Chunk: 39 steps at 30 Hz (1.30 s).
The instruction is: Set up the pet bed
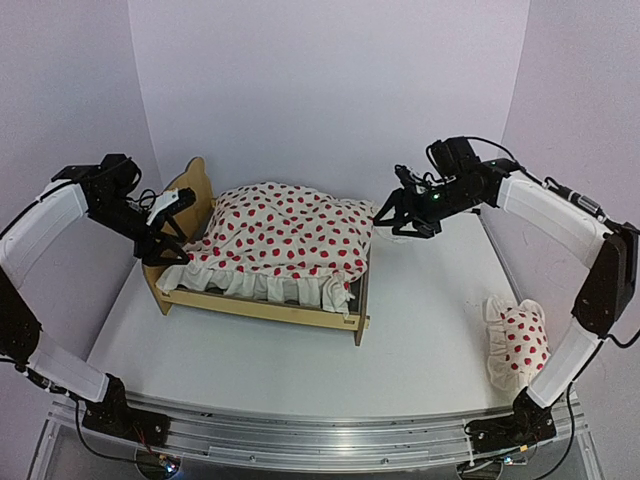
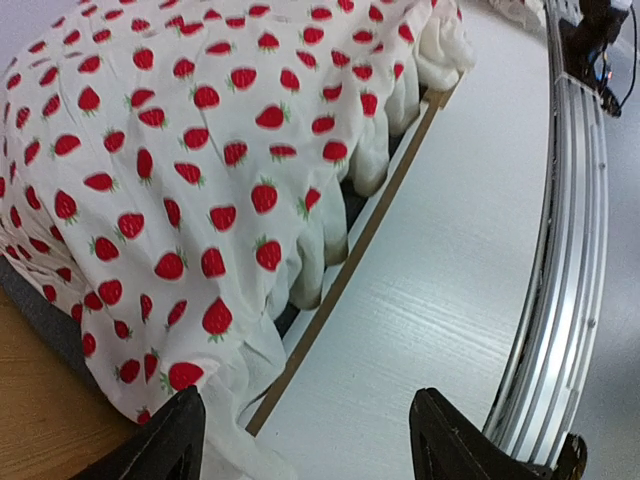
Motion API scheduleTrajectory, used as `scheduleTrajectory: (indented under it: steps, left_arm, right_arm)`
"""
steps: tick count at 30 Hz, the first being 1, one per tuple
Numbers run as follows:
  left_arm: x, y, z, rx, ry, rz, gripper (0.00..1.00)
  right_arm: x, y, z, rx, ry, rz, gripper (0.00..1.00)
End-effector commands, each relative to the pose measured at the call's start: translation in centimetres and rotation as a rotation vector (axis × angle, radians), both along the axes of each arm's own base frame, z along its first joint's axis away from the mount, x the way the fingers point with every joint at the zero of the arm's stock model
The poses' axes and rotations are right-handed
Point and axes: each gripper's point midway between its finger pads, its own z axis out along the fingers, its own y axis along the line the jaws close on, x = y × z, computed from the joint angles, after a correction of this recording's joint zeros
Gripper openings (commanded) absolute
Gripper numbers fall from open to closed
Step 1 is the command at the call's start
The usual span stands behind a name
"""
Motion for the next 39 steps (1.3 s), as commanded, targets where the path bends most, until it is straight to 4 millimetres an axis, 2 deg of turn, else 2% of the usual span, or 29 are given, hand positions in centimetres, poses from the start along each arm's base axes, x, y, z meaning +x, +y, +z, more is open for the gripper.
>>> scheduleTrajectory:
  steps: [1, 3, 5, 9, 12, 16, 20, 23, 25, 29, 30, 33, 34, 39]
  left_arm:
    - [0.6, -3.0, 6.6, -0.208, -0.096, -0.028, 0.71]
    - [0.8, -4.5, 7.5, -0.229, -0.111, -0.033, 0.70]
    - [0.9, -6.8, 7.1, -0.210, -0.125, -0.057, 0.70]
    - [0.4, -12.9, 5.3, -0.188, -0.137, -0.183, 0.71]
    - [0.7, -17.2, 4.8, -0.203, -0.212, -0.285, 0.74]
    - [0.9, -23.2, 2.0, -0.179, -0.312, -0.417, 0.76]
    - [1.8, -27.0, -0.5, -0.178, -0.310, -0.466, 0.76]
    - [3.0, -28.1, -2.4, -0.151, -0.306, -0.464, 0.73]
    - [3.7, -28.3, -3.5, -0.125, -0.311, -0.454, 0.66]
    - [4.0, -28.1, -3.7, -0.107, -0.326, -0.444, 0.38]
    - [3.9, -28.0, -3.5, -0.107, -0.332, -0.444, 0.27]
    - [4.0, -27.5, -3.6, -0.092, -0.338, -0.425, 0.03]
    - [4.3, -27.4, -3.3, -0.090, -0.342, -0.405, 0.00]
    - [6.0, -26.8, -1.5, -0.111, -0.363, -0.326, 0.00]
  right_arm:
    - [-1.6, -1.3, -1.6, -0.080, 0.035, -0.039, 0.56]
    - [-3.0, -1.0, -2.6, -0.101, 0.034, 0.008, 0.51]
    - [-4.6, -0.5, -3.2, -0.119, 0.012, 0.074, 0.50]
    - [-6.5, 0.4, -4.1, -0.111, -0.043, 0.159, 0.48]
    - [-7.5, 0.5, -4.8, -0.096, -0.087, 0.187, 0.46]
    - [-8.0, 0.2, -5.4, -0.071, -0.200, 0.209, 0.43]
    - [-8.4, 0.4, -5.4, -0.020, -0.346, 0.235, 0.38]
    - [-8.2, 0.7, -5.2, 0.000, -0.456, 0.244, 0.33]
    - [-8.3, 1.4, -5.1, 0.016, -0.505, 0.264, 0.31]
    - [-9.3, 3.5, -6.5, -0.001, -0.544, 0.377, 0.29]
    - [-9.4, 3.9, -6.9, -0.016, -0.553, 0.399, 0.28]
    - [-8.8, 5.2, -7.9, -0.059, -0.589, 0.425, 0.24]
    - [-8.4, 5.4, -7.8, -0.064, -0.599, 0.421, 0.23]
    - [-6.8, 6.5, -7.6, -0.080, -0.620, 0.413, 0.22]
